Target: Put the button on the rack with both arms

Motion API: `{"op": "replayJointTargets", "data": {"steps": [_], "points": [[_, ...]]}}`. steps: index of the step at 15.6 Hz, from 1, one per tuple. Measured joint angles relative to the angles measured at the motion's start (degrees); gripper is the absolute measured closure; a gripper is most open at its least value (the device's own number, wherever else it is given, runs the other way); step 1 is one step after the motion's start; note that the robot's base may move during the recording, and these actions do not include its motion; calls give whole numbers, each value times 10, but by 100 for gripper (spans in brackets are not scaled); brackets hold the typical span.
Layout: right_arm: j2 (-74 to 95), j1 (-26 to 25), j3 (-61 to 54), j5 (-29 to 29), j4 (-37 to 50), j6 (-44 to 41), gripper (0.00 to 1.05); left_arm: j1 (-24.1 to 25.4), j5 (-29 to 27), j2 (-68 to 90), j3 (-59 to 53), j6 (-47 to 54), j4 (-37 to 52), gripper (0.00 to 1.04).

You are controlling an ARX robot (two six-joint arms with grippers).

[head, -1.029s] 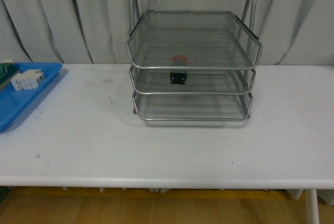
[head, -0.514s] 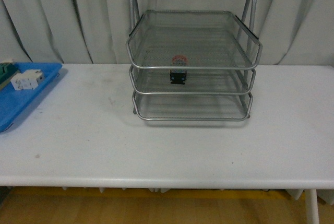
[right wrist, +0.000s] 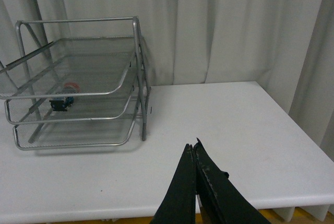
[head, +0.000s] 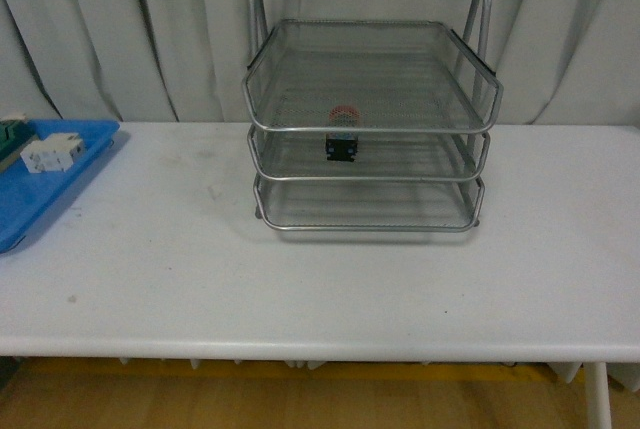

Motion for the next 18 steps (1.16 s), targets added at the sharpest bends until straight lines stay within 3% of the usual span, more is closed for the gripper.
{"op": "replayJointTargets", "data": {"steps": [1, 4, 7, 8, 10, 11, 18], "points": [[-54, 0, 0, -2, -87, 0, 103, 0, 0, 0, 0, 0, 0, 7], [-95, 0, 0, -2, -101, -1, 99, 0, 0, 0, 0, 0, 0, 7], [-95, 0, 0, -2, -100, -1, 64, 0, 0, 0, 0, 0, 0, 7], [-95, 0, 0, -2, -100, -2, 41, 0, 0, 0, 0, 0, 0, 7], [-95, 0, 0, -2, -100, -2, 13, 0, 0, 0, 0, 0, 0, 7], [-95, 0, 0, -2, -100, -1, 4, 0, 0, 0, 0, 0, 0, 7], [-95, 0, 0, -2, -100, -2, 6, 0, 0, 0, 0, 0, 0, 7]]}}
